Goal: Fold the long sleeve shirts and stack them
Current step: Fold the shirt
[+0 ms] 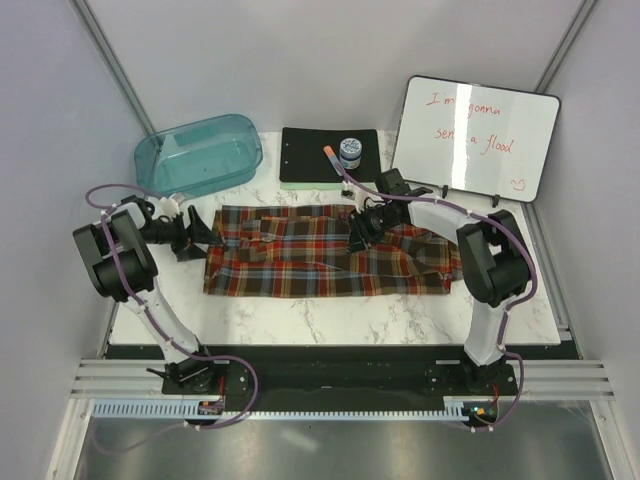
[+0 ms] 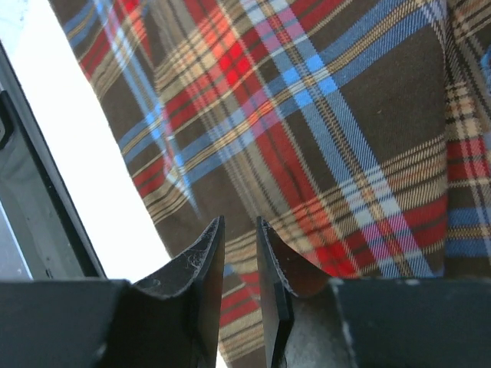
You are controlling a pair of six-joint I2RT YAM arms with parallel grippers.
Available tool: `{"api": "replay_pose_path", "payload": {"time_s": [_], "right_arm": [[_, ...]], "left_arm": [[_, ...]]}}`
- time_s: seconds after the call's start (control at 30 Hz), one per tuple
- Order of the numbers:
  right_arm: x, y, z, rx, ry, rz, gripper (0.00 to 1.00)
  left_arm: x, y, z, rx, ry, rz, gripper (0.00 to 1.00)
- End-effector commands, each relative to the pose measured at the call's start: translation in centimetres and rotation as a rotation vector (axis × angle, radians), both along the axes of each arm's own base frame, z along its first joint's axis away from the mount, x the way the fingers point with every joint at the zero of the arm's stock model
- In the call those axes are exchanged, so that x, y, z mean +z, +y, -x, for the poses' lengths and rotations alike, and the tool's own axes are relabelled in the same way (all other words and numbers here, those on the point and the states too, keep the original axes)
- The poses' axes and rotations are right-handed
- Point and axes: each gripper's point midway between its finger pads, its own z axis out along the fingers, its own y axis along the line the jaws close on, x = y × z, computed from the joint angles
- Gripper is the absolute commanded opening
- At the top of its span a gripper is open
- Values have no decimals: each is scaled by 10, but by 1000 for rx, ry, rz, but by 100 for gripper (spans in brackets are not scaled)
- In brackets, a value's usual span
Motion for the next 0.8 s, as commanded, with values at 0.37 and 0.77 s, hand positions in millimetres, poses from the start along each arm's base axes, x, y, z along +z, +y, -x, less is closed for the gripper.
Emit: {"api": "replay_pose_path", "payload": {"time_s": [0.37,0.77], "right_arm": [[6,49,-27,1,-42,-65,30],[-7,67,-24,21,-43,-58,29]], "left_arm": [[-10,-23,-20,-41,61,88,79],[-15,-51,-17,-76,102,123,83]]}}
